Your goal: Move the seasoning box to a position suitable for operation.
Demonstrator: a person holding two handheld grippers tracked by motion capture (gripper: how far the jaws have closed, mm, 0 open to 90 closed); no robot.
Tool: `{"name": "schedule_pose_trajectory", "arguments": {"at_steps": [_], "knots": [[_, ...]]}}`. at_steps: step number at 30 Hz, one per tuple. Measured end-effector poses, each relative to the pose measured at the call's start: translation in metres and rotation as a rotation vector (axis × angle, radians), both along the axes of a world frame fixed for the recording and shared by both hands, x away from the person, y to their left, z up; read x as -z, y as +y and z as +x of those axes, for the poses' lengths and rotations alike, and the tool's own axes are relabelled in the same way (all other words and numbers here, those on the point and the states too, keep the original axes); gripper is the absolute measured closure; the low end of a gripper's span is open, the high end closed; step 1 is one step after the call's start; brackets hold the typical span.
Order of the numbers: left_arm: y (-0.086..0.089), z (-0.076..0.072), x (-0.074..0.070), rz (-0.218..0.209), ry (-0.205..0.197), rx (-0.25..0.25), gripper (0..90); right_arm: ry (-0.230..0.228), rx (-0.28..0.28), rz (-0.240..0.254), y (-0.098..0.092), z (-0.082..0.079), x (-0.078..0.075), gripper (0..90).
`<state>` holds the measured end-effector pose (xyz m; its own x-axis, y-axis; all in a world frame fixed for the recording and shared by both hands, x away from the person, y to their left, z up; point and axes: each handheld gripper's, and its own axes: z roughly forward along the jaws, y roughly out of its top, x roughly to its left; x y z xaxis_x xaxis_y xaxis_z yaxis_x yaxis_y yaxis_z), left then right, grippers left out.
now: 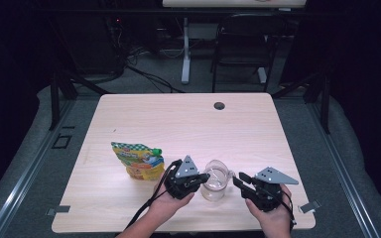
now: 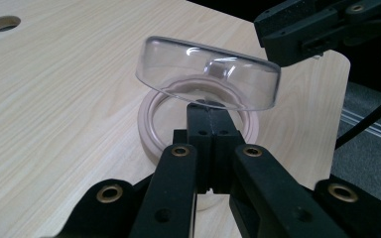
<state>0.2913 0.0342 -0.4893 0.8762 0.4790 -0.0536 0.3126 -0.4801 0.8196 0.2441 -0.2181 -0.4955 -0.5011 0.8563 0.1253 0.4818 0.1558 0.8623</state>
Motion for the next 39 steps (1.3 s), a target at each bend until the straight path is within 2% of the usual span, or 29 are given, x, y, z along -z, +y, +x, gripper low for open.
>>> {"name": "schedule_pose_trajectory", "arguments": {"at_steps": [5,12,18,21,25,28,30,32,39], "knots": [[-0.004,0.002,-0.005,0.011,-0.011,0.011,90.0,-0.012,-0.023,-0.02,0.002,-0.007,-0.002,61.6],[-0.005,0.005,-0.007,0.008,-0.001,0.005,90.0,-0.02,-0.053,-0.055,0.005,-0.011,0.001,57.7],[-0.007,0.007,-0.01,0.006,-0.004,0.003,90.0,-0.029,-0.088,-0.052,0.008,-0.011,0.003,52.4],[-0.008,0.006,-0.012,0.007,-0.01,0.002,90.0,-0.052,-0.102,-0.058,0.01,-0.011,0.003,48.7],[-0.007,0.007,-0.013,0.009,-0.005,-0.003,90.0,-0.08,-0.091,-0.081,0.016,-0.011,0.004,48.6],[-0.009,0.006,-0.013,0.005,-0.01,-0.005,90.0,-0.086,-0.097,-0.074,0.02,-0.009,0.005,49.3],[-0.009,0.006,-0.013,0.004,-0.007,-0.005,90.0,-0.093,-0.098,-0.1,0.022,-0.008,0.006,50.0],[-0.009,0.006,-0.014,0.006,-0.012,-0.003,90.0,-0.101,-0.099,-0.106,0.024,-0.007,0.007,50.3],[-0.005,0.004,-0.011,0.011,-0.015,-0.009,90.0,-0.116,-0.097,-0.102,0.025,-0.006,0.007,51.7]]}}
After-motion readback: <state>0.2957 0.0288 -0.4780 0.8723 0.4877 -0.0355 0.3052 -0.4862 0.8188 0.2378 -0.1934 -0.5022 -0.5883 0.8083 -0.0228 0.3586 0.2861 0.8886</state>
